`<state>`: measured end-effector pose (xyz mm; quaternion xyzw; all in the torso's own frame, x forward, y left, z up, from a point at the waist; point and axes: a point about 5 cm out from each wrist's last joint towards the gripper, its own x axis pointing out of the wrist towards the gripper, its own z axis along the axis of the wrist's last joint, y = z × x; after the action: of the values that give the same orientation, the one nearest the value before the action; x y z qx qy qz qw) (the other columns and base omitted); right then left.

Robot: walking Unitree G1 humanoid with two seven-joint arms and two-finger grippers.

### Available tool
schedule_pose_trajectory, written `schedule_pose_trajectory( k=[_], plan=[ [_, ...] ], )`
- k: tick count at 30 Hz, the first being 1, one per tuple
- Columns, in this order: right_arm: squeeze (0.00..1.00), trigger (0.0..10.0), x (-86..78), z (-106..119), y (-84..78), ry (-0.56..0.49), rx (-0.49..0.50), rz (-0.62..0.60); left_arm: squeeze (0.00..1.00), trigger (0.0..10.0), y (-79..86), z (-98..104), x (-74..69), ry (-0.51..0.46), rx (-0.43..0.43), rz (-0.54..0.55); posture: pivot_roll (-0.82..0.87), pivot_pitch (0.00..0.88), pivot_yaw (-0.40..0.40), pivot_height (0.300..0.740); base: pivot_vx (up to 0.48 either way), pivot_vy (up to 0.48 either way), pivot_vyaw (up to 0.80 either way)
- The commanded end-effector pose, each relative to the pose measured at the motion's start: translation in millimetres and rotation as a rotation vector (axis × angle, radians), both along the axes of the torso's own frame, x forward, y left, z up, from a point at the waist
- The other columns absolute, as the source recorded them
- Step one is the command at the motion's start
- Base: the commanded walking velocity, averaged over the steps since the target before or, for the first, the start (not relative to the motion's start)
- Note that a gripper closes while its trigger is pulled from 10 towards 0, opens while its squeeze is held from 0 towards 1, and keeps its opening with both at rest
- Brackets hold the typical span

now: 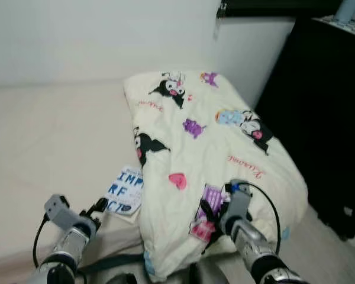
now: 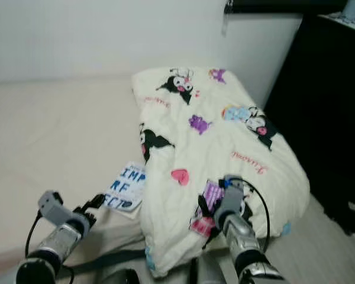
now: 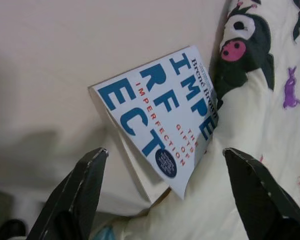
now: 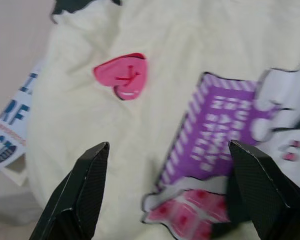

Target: Clean up the room

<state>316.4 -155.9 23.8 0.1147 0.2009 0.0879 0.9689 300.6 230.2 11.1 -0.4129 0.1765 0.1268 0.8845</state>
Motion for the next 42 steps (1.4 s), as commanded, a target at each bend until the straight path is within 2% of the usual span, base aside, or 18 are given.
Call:
schedule_pose_trajectory(
  k=[1, 5, 7, 8, 9, 11, 13, 16, 20, 26, 28, 29, 37, 40, 42],
  plan=[
    [0.0, 10.0, 2.8, 6.8, 1.7, -0.049, 0.043, 0.004, 0.0, 10.0, -8.0, -1.3, 1.5, 0.002, -0.055, 0.011, -0.3, 0.173, -0.028, 0.58, 0.0, 0.0, 0.0],
    [0.0, 10.0, 5.0, 11.9, 3.9, -0.077, 0.07, 0.015, 0.0, 10.0, -10.4, 0.1, 3.6, 0.0, -0.058, 0.006, -0.3, 0.184, -0.023, 0.575, 0.0, 0.0, 0.0],
    [0.0, 10.0, 8.8, 25.6, 9.5, -0.151, 0.128, 0.051, 0.0, 10.0, -15.7, 1.6, 6.7, 0.003, -0.052, -0.008, -0.32, 0.201, -0.013, 0.565, 0.0, 0.0, 0.0],
    [0.0, 10.0, 8.8, 25.6, 9.5, -0.151, 0.128, 0.051, 0.0, 10.0, -15.7, 1.6, 6.7, 0.003, -0.052, -0.008, -0.32, 0.201, -0.013, 0.565, 0.0, 0.0, 0.0],
    [0.0, 10.0, 9.7, 33.5, 11.8, -0.191, 0.154, 0.07, 0.0, 10.0, -16.3, 1.6, 7.2, 0.016, -0.027, -0.007, -0.32, 0.213, -0.01, 0.56, 0.0, 0.0, 0.0],
    [0.0, 10.0, 9.7, 33.5, 11.8, -0.191, 0.154, 0.07, 0.0, 10.0, -16.3, 1.6, 7.2, 0.016, -0.027, -0.007, -0.32, 0.213, -0.01, 0.56, 0.0, 0.0, 0.0],
    [0.0, 10.0, 10.5, 47.0, 12.9, -0.249, 0.187, 0.084, 0.0, 10.0, -13.3, 1.8, 7.2, 0.032, -0.022, 0.038, -0.32, 0.237, -0.014, 0.55, 0.0, 0.0, 0.0],
    [0.0, 10.0, 10.5, 52.7, 12.8, -0.271, 0.195, 0.085, 0.0, 10.0, -11.7, 2.5, 7.5, 0.03, -0.036, 0.058, -0.32, 0.246, -0.013, 0.545, 0.0, 0.0, 0.0],
    [0.0, 10.0, 8.9, 69.8, 13.4, -0.334, 0.24, 0.091, 0.0, 10.0, -9.6, 10.9, 13.8, -0.056, -0.169, 0.115, -0.34, 0.27, -0.01, 0.525, 0.0, 0.0, 0.0],
    [0.0, 10.0, 1.7, 78.4, 9.9, -0.366, 0.274, 0.076, 0.0, 10.0, -10.8, 21.4, 22.0, -0.142, -0.26, 0.13, -0.38, 0.281, -0.012, 0.525, 0.0, 0.0, 0.0],
    [0.0, 10.0, 1.7, 78.4, 9.9, -0.366, 0.274, 0.076, 0.0, 10.0, -10.8, 21.4, 22.0, -0.142, -0.26, 0.13, -0.38, 0.281, -0.012, 0.525, 0.0, 0.0, 0.0],
    [0.0, 10.0, -0.2, 79.6, 7.2, -0.363, 0.272, 0.068, 0.0, 0.0, -10.6, 22.9, 23.2, -0.151, -0.274, 0.14, -0.38, 0.283, -0.012, 0.525, 0.0, 0.0, 0.0],
    [0.0, 10.0, -3.6, 85.2, -0.1, -0.362, 0.266, 0.044, 0.0, 0.0, -10.5, 22.7, 22.9, -0.156, -0.28, 0.147, -0.39, 0.276, -0.008, 0.525, 0.0, 0.0, 0.0],
    [0.0, 10.0, -2.5, 87.4, -0.3, -0.364, 0.263, 0.043, 0.0, 0.0, -1.2, 25.8, 22.7, -0.179, -0.282, 0.179, -0.38, 0.27, -0.009, 0.525, 0.0, 0.0, 0.0],
    [0.0, 10.0, -0.5, 91.1, 0.3, -0.37, 0.265, 0.047, 0.0, 0.0, 16.0, 38.2, 26.7, -0.24, -0.274, 0.232, -0.37, 0.258, -0.011, 0.525, 0.0, 0.0, 0.0]
  ],
)
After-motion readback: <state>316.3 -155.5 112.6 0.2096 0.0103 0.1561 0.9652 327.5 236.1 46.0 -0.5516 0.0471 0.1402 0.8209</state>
